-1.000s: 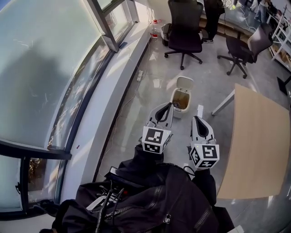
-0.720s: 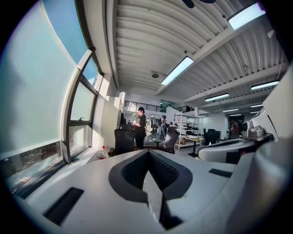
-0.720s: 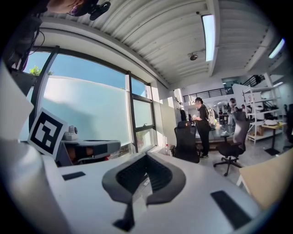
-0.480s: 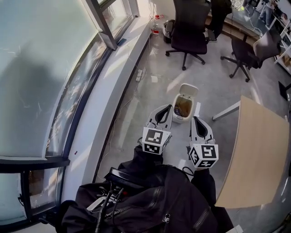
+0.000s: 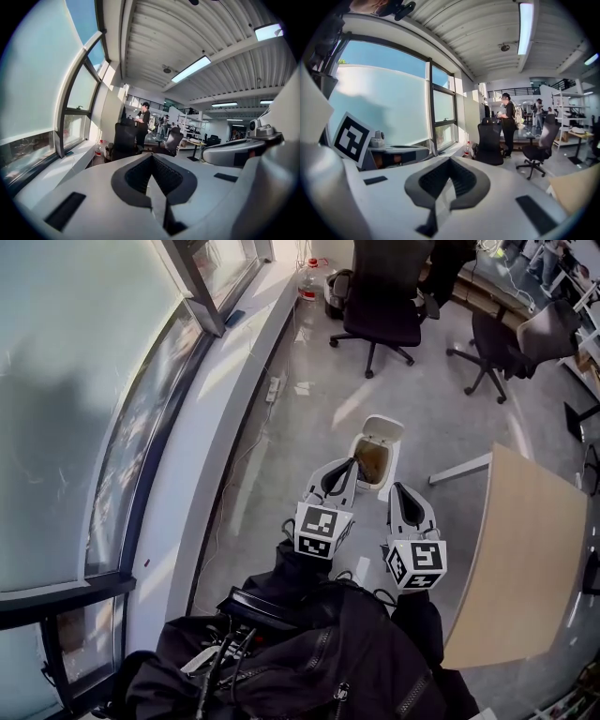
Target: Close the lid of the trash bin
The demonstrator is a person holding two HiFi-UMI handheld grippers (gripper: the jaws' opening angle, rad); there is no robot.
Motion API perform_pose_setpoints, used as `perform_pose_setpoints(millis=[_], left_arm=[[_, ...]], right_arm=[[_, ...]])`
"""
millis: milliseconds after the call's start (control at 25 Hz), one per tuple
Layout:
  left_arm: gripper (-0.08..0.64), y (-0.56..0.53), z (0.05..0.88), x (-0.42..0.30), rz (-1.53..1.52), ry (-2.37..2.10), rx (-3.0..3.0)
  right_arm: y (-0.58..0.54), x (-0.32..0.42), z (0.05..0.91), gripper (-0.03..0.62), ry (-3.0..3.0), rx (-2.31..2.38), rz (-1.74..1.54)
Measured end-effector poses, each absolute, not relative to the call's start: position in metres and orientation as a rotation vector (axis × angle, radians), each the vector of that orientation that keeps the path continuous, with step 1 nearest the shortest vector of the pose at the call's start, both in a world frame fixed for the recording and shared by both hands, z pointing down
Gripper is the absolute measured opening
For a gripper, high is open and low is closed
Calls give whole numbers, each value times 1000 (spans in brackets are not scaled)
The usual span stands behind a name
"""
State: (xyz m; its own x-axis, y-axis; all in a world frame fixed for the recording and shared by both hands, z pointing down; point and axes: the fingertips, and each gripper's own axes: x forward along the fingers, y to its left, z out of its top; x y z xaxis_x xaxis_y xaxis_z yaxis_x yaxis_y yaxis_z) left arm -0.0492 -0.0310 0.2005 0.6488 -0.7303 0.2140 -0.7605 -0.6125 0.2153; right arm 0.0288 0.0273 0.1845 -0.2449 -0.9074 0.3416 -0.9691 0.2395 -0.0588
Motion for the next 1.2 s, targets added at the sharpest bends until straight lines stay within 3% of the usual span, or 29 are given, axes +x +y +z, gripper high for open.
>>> perform_pose_setpoints(millis=[520, 1200], left_arm=[[2, -46, 244, -41, 337, -1221, 2476], [2, -43, 398, -29, 617, -1134, 2204]], right_arm=[[2, 50, 223, 5, -2293, 1699, 486], [-30, 72, 364, 5, -2208, 1443, 708]])
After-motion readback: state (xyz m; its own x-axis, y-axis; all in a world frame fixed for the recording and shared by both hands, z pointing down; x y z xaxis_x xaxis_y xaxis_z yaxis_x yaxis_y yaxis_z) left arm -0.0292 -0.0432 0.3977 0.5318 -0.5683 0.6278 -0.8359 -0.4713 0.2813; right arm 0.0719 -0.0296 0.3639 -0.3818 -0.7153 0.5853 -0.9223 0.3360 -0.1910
